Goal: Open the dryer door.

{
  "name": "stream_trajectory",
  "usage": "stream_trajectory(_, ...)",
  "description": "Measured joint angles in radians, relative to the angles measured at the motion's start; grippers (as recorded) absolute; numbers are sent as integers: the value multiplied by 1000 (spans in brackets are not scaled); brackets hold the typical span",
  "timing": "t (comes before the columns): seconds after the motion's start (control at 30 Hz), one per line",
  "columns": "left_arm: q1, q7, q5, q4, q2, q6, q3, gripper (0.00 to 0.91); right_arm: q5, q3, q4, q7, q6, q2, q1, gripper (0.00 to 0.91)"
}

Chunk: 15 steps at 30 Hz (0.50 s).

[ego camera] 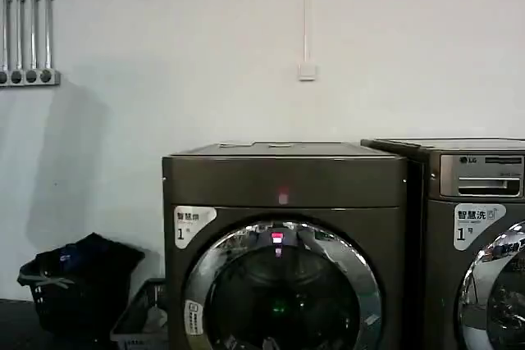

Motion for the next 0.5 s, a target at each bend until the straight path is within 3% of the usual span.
stream_trajectory(0.5, 0, 0, 0, 0, -4, -5, -2, 907, 19, -30, -162, -33, -31, 103, 89, 907)
